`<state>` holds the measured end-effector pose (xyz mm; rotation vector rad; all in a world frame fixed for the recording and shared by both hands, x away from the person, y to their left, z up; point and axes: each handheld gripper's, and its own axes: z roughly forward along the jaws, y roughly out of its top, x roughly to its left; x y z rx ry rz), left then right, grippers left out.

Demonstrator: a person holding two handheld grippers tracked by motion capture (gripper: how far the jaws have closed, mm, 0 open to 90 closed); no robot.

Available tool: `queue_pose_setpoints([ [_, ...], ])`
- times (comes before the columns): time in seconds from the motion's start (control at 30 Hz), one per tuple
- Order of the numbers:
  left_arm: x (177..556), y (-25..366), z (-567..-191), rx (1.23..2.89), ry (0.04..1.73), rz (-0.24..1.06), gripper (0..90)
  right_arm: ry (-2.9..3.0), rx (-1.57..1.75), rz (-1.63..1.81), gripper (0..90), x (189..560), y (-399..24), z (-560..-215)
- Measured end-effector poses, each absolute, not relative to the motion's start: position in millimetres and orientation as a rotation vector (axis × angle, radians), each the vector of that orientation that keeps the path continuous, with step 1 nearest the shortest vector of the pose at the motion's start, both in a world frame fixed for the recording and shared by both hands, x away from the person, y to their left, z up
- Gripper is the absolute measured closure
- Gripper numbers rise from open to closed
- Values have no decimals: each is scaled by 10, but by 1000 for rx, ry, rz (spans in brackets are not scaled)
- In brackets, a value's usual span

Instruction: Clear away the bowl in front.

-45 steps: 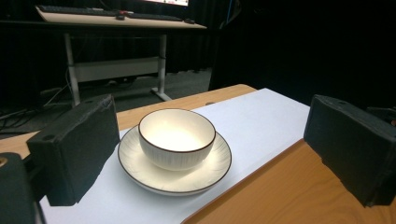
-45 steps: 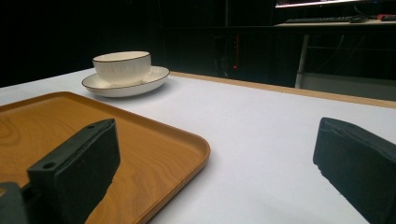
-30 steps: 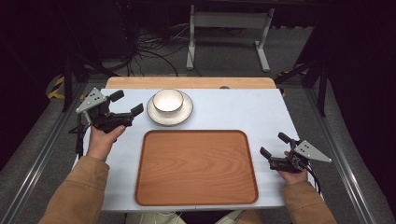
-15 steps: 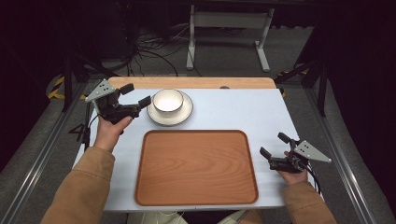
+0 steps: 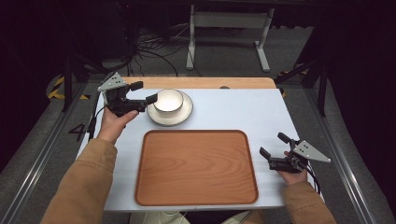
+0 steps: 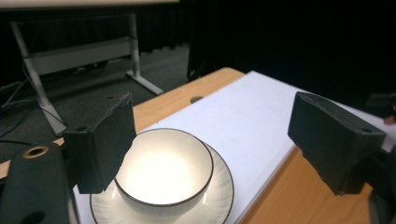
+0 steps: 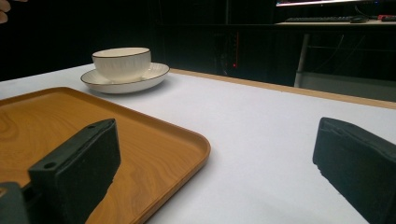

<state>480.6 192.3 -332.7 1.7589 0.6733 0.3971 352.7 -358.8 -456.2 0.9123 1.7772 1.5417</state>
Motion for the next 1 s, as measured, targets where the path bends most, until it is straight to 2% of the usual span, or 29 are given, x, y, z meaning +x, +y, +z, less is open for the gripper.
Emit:
queue_pose_setpoints([
  [0.43,5048,1705,-3352,1986,596,379,246,1786,901,1528,15,3524,-3573,-4561],
  [0.67,5178,1574,-3450,2147,583,352,252,1788,896,1524,16,3526,-3568,-4561],
  [1.0,5325,1428,-3617,2274,602,353,265,1791,894,1521,16,3527,-3565,-4560],
])
